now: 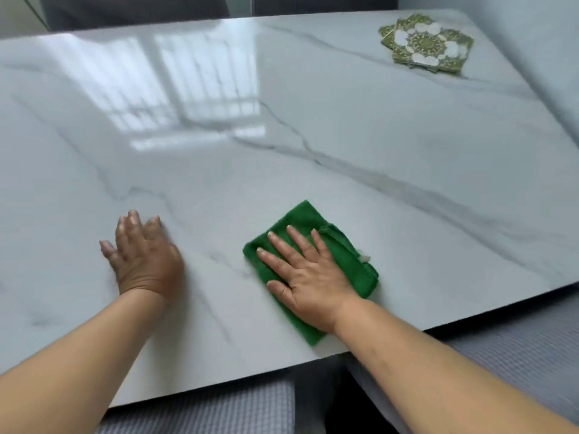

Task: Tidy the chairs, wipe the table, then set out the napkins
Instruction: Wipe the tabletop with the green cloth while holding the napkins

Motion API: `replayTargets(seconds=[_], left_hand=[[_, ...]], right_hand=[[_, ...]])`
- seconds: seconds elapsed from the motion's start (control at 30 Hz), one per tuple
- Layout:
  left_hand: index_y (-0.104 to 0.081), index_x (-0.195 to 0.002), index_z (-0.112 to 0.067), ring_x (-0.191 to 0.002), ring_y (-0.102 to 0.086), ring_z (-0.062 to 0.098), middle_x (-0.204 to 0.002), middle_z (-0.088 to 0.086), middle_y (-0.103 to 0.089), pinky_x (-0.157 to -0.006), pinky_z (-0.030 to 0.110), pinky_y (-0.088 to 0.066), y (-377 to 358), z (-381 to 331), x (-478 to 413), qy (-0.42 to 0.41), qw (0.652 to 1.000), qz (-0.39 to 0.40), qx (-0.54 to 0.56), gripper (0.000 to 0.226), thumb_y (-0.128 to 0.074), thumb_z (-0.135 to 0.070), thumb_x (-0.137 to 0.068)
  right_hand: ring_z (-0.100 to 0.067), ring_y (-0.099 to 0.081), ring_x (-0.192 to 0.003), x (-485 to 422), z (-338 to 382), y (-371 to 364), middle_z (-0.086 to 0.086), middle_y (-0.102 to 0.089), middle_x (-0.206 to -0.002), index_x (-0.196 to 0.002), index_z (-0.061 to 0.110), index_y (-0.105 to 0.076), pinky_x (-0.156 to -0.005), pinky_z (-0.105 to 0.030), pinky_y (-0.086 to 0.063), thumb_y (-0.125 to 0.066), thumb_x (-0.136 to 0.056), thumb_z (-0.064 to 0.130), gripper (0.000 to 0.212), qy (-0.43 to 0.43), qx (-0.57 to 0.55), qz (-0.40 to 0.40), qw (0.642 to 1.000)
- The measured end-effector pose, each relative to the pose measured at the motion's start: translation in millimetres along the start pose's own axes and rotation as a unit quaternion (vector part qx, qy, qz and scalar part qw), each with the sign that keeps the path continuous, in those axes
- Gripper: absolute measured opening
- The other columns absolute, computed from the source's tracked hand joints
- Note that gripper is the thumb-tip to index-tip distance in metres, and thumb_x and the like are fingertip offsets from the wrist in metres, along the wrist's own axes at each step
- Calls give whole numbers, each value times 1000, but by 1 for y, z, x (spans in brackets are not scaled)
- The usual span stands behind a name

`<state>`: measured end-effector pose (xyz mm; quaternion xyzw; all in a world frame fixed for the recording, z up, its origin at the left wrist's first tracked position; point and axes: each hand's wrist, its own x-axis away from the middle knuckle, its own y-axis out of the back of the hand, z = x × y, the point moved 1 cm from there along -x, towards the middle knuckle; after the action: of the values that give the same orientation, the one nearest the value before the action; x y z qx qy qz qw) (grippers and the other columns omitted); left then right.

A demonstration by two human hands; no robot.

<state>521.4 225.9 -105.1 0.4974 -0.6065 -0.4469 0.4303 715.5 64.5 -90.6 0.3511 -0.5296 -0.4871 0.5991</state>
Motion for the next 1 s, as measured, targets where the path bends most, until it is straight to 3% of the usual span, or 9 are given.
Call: replayTargets(seconds=[0.07,0.17,0.3,0.4,0.6,0.7,0.8,0.9,1.0], left_hand=[[-35,-142,-11,-146,-5,28,-158,13,-14,-116,51,2,7,-31,2,-26,1000,-1,0,51,-42,-12,-92],[-33,-144,-14,-146,-4,25,-158,10,-12,-117,47,2,5,-105,16,-76,996,3,48,51,-44,-19,-94],[-32,-145,-18,-147,-3,21,-159,6,-11,-117,43,3,-14,-196,49,-103,988,11,114,51,-44,-24,-96],[-33,-145,-17,-147,-5,21,-159,6,-14,-118,43,0,-34,-225,59,-64,991,4,120,50,-43,-21,-96],[-43,-138,-5,-142,-21,32,-152,18,-29,-117,44,-13,-44,-202,59,47,995,-51,71,45,-47,-12,-94],[-46,-135,-1,-139,-25,38,-149,23,-32,-116,45,-15,-37,-179,53,68,995,-68,39,43,-48,-10,-93],[-46,-134,0,-139,-24,39,-149,25,-31,-116,48,-16,-43,-165,53,81,996,-37,23,43,-49,-15,-94],[-45,-135,1,-139,-26,42,-148,28,-32,-116,51,-15,-55,-164,61,71,996,-40,29,53,-34,-30,-93],[-44,-136,0,-139,-26,42,-148,28,-33,-115,51,-14,-61,-164,61,58,996,-64,37,67,-22,-39,-86]], right_hand=[[-15,14,-147,24,-38,-4,13,-1,-160,-151,41,-12,-116,-44,15,-19,-97,57,57,46,2,-17,999],[-25,-13,-148,52,-143,-4,-3,-27,-158,-150,32,-28,-116,-47,-4,-21,-94,60,63,-88,19,-94,991],[-36,-14,-146,53,-284,30,-17,-17,-160,-152,26,-27,-118,-52,-9,-13,-84,64,79,-337,-18,-143,930],[-33,-5,-148,-2,-333,66,-12,-8,-162,-154,27,-18,-119,-51,-2,-14,-90,61,73,-396,-44,-130,908],[-28,9,-149,-121,-230,73,-7,5,-163,-155,29,-4,-118,-49,9,-15,-99,52,61,-129,-15,-85,988],[-25,14,-149,-83,-153,48,-4,5,-163,-154,34,-7,-117,-46,14,-18,-99,53,59,65,-23,-40,997],[-25,-6,-150,-6,-159,26,-3,-19,-161,-150,35,-28,-118,-44,4,-29,-97,55,57,203,-8,-23,979],[-25,-26,-145,25,-238,29,0,-36,-155,-146,36,-37,-116,-44,-11,-33,-92,58,58,113,23,-72,991],[-23,-10,-149,-6,-309,59,-1,-19,-161,-151,38,-20,-119,-41,1,-14,-88,63,68,-95,29,-84,991]])
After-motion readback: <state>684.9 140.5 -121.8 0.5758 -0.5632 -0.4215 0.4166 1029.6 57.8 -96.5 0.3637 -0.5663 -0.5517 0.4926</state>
